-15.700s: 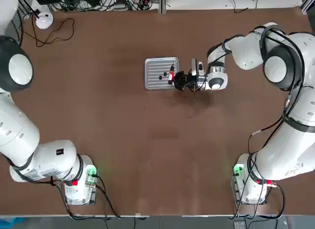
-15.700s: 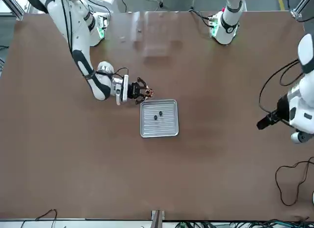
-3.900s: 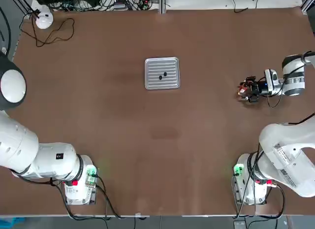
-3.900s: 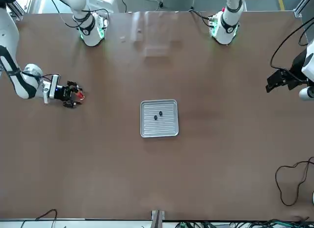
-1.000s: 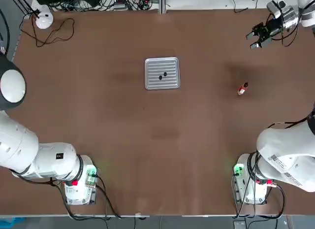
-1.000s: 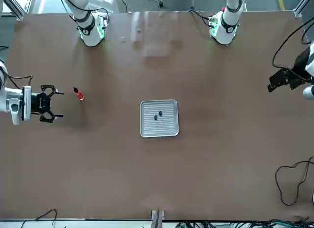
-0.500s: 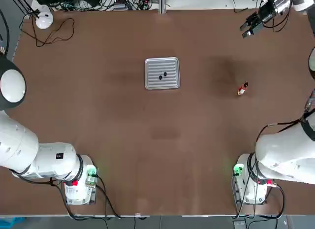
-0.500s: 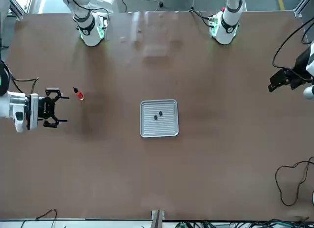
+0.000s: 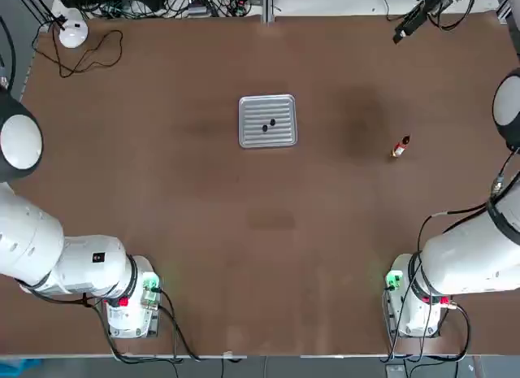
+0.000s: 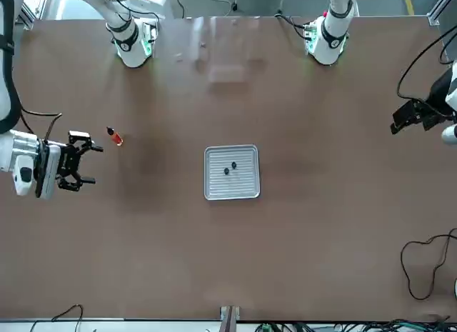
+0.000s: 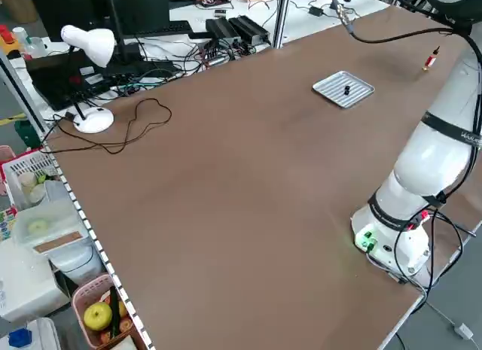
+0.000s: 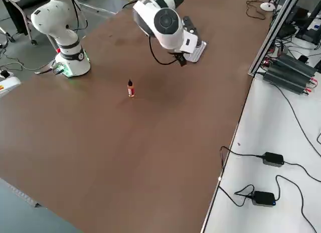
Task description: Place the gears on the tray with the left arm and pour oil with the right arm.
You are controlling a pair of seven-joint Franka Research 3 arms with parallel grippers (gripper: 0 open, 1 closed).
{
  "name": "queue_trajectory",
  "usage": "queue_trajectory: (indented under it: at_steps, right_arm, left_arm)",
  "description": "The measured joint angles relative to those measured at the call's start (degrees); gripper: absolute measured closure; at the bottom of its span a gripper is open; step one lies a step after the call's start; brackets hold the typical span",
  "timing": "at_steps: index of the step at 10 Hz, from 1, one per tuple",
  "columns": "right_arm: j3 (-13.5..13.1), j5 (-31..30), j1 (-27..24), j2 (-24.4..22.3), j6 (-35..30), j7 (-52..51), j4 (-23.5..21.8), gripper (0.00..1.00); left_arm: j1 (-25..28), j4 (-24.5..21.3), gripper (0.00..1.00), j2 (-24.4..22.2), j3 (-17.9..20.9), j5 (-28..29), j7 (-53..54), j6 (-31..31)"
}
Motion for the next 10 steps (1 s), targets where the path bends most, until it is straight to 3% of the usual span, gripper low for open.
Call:
queue_trajectory:
  at_steps: [4, 6, 8, 10]
  right_arm:
    - [0.0, -0.6, 3.8, -3.9, 5.1, 17.4, 0.2, 0.0]
    - [0.3, -6.9, 6.1, -6.2, 7.1, 28.2, 0.5, 0.0]
    - [2.9, -15.5, 7.4, -8.2, 7.2, 41.1, 2.6, 0.0]
    - [4.3, -19.0, 7.9, -9.2, 7.0, 48.8, 3.5, 0.0]
  left_arm:
    - [0.0, 0.0, 0.0, 0.0, 0.0, 0.0, 0.0, 0.0]
    - [0.0, 0.0, 0.0, 0.0, 0.0, 0.0, 0.0, -0.1]
    - [0.0, 0.0, 0.0, 0.0, 0.0, 0.0, 0.0, -0.1]
    - [0.0, 0.0, 0.0, 0.0, 0.0, 0.0, 0.1, -0.1]
